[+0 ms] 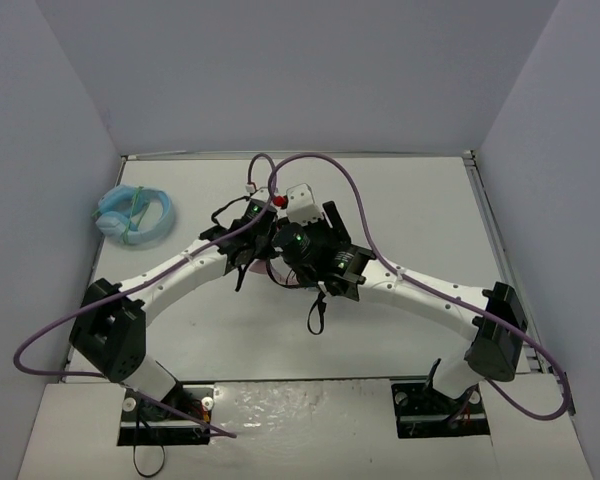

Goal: Wrap the headphones

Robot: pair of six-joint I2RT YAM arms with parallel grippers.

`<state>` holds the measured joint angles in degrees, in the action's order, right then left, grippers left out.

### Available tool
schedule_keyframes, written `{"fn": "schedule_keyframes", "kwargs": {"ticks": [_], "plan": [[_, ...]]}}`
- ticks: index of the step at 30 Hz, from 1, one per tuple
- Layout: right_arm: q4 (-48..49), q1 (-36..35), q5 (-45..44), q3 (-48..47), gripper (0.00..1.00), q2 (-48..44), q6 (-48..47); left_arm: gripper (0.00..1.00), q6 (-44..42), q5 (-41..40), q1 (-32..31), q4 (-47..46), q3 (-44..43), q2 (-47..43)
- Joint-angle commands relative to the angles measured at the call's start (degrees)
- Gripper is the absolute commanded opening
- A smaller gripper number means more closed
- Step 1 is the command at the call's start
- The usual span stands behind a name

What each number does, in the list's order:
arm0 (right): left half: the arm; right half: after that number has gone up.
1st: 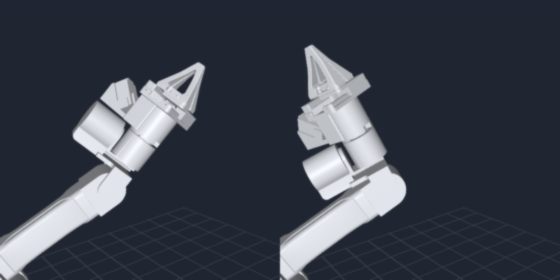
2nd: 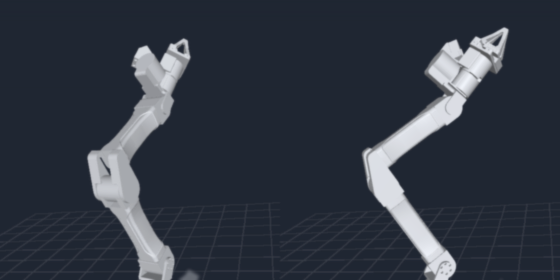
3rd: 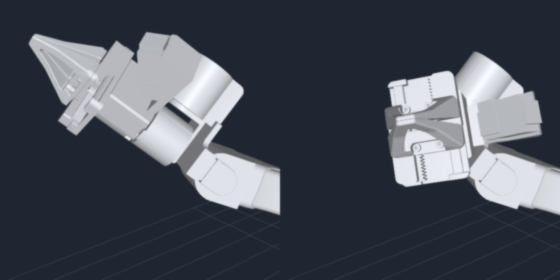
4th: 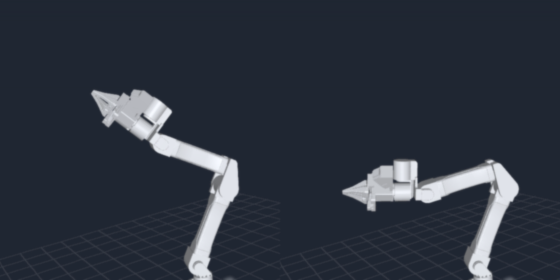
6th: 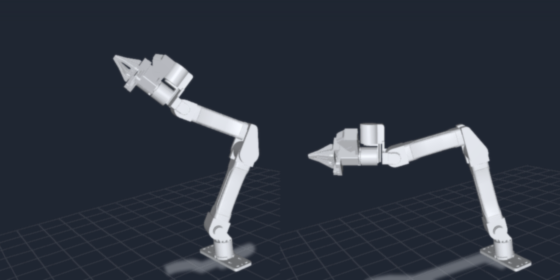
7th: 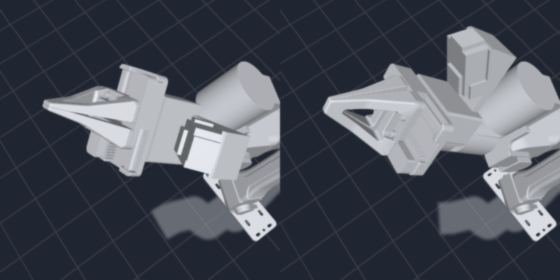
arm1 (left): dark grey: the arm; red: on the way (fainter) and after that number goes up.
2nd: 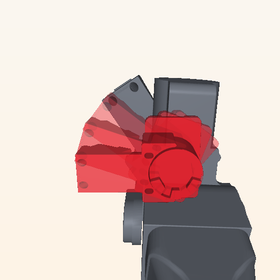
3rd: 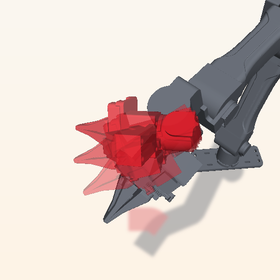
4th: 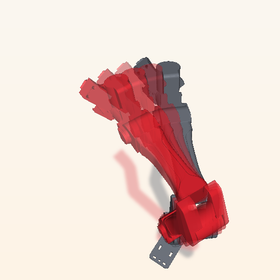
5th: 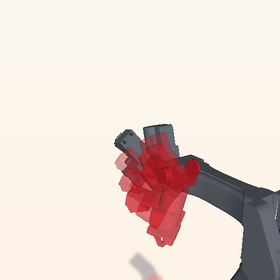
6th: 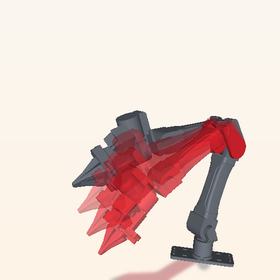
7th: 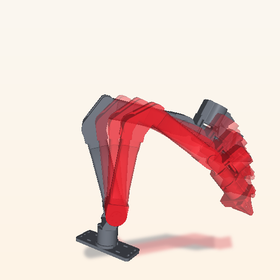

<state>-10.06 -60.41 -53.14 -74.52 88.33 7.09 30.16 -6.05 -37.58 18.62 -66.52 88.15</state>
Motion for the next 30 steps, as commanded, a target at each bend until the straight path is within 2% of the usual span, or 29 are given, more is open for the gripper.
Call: {"fn": "schedule_keyframes", "kwargs": {"ticks": [1,16,30], "plan": [[1.5,-0.3,-2.1,0.4,0.64,-4.7,2.4,0.00,0.6,1.0,0.6,-7.5,-4.0,1.8],[-1.5,0.5,-2.2,4.5,0.65,-9.1,8.4,0.00,0.6,2.4,4.4,-14.0,-1.3,7.9],[-2.9,0.4,-1.6,6.9,0.66,-10.8,10.9,0.00,1.7,4.7,5.0,-20.7,1.9,13.5]]}}
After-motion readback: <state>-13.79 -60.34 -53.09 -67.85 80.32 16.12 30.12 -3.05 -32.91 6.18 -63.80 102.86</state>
